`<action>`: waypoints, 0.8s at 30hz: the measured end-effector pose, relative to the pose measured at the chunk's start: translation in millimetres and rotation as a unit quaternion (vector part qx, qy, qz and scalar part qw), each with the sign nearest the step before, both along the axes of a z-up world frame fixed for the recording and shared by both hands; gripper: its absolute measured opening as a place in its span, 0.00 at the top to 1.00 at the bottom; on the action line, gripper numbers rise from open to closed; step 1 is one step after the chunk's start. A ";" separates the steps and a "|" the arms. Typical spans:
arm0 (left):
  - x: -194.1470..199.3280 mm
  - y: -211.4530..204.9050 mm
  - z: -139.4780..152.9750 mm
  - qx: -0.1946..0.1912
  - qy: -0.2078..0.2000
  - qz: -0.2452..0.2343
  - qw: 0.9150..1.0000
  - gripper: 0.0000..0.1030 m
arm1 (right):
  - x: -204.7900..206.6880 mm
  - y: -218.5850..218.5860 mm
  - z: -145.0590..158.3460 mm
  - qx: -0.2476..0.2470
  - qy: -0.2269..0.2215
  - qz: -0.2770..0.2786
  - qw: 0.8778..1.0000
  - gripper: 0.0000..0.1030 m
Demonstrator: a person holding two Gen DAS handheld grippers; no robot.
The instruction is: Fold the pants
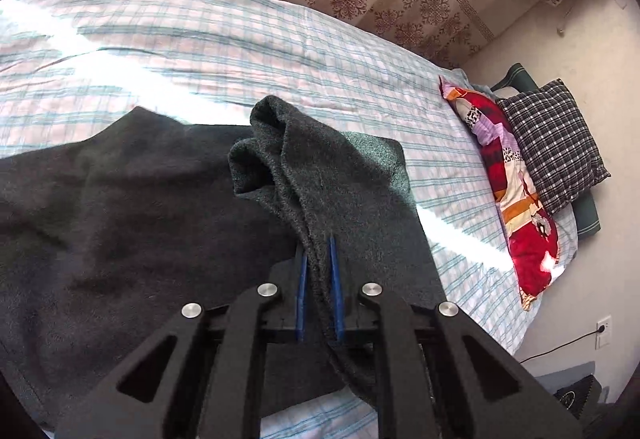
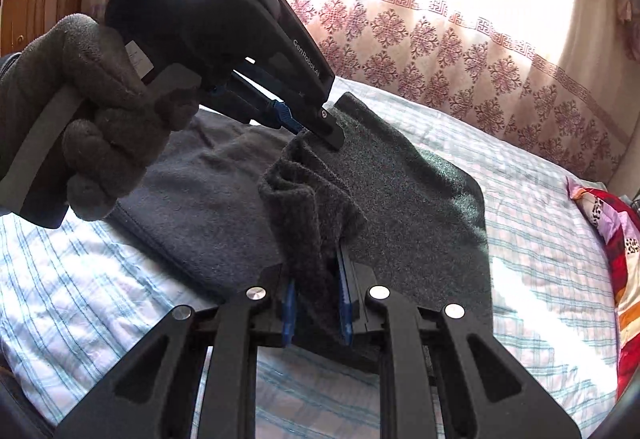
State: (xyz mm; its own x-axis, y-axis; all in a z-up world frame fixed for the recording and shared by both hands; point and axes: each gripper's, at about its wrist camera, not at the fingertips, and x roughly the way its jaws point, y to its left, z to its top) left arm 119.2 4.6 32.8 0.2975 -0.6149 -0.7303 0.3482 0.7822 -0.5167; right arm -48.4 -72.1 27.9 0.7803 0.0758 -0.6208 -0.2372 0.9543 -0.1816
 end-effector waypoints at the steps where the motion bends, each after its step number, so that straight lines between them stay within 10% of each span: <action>1: -0.3 6.4 -4.8 -0.003 0.005 0.006 1.000 0.90 | 1.9 3.3 -1.5 -0.001 0.003 0.003 1.000 0.84; 24: -5.8 7.6 -58.3 0.136 -0.042 0.012 0.990 0.82 | 49.1 0.3 -26.4 0.079 0.127 0.019 0.989 0.67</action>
